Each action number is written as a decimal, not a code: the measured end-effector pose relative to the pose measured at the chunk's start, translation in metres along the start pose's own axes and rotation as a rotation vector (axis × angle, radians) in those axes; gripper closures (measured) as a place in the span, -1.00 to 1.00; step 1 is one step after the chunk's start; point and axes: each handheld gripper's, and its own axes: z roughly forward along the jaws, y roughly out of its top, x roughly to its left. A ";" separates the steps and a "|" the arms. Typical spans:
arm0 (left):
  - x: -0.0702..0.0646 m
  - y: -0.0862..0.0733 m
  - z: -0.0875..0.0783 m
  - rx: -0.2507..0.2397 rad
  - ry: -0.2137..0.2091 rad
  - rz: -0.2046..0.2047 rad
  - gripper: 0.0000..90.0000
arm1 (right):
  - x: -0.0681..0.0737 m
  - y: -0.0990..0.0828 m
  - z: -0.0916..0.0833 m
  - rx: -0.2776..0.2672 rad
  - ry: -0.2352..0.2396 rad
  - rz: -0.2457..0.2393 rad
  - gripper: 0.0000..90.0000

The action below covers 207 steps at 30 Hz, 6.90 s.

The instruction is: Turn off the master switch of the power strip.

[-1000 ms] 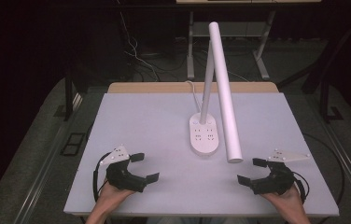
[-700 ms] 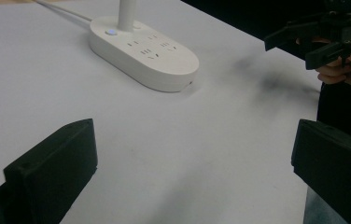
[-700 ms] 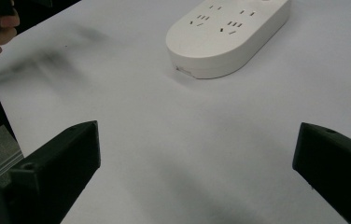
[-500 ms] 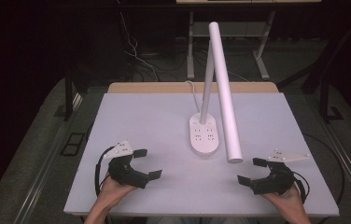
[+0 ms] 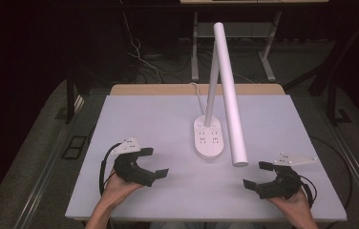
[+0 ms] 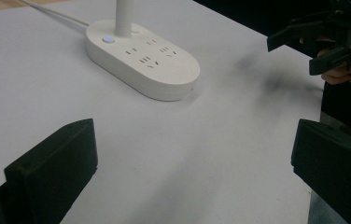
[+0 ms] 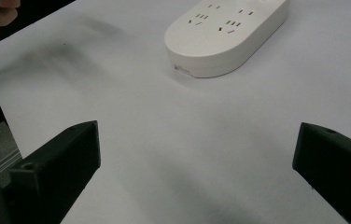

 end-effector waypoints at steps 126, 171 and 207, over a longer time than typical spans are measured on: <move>0.091 0.123 0.109 0.183 0.065 0.030 -0.70 | -0.006 -0.003 -0.004 0.016 -0.010 -0.008 -0.99; 0.091 0.116 0.175 0.261 0.025 0.096 0.18 | -0.007 -0.004 -0.002 0.034 -0.028 -0.002 -0.99; 0.093 0.100 0.199 0.316 0.024 0.049 0.99 | -0.007 -0.004 0.000 0.046 -0.021 -0.019 -0.99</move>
